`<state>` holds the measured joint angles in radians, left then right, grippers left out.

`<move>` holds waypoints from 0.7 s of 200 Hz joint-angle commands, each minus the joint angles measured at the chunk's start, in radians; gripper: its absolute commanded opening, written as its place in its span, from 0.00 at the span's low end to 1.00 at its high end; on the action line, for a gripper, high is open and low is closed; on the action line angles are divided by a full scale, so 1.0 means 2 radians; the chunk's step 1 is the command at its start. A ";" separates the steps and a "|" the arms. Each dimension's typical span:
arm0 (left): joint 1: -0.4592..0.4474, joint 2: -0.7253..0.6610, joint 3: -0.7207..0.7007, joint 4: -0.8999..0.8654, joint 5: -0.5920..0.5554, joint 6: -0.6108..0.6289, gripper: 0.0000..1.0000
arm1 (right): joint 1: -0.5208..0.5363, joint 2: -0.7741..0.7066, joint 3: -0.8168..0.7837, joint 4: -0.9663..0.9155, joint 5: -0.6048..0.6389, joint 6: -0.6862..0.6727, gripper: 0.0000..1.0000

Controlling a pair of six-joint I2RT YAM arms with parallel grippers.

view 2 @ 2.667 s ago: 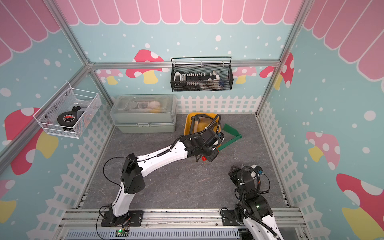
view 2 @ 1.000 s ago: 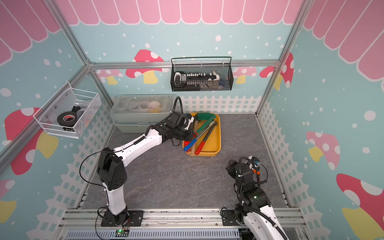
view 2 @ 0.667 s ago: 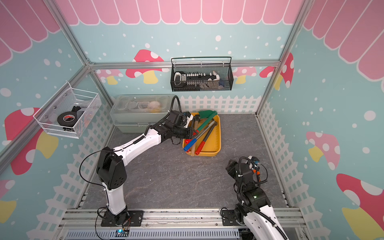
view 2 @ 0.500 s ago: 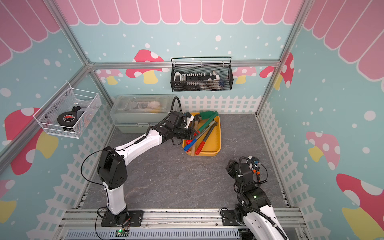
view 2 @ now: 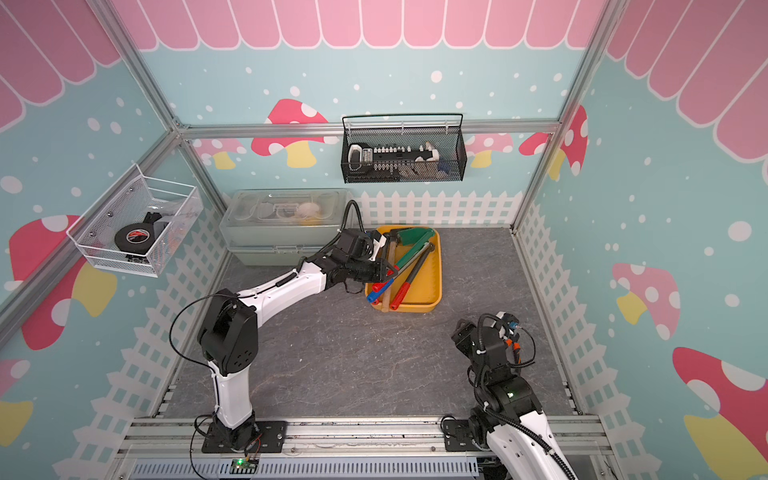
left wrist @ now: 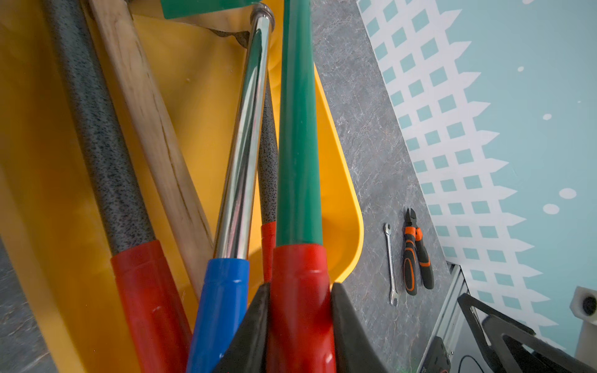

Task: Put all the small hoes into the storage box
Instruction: Place the hoe in the storage box.

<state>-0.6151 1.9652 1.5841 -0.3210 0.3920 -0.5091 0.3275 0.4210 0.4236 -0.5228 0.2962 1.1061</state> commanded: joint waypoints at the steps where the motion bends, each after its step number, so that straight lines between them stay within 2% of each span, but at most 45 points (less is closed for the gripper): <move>1: 0.005 -0.002 0.000 0.080 0.015 0.010 0.00 | 0.001 -0.005 0.001 0.000 0.003 -0.002 0.76; 104: 0.014 0.012 -0.030 0.103 0.005 0.034 0.00 | 0.001 -0.005 -0.002 0.006 -0.001 0.000 0.76; 140: 0.016 0.010 -0.043 0.108 -0.010 0.041 0.07 | 0.001 -0.004 -0.004 0.008 -0.002 0.001 0.76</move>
<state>-0.5949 1.9808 1.5070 -0.2234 0.4011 -0.4862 0.3271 0.4179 0.4236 -0.5220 0.2943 1.1065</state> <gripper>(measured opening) 0.257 0.764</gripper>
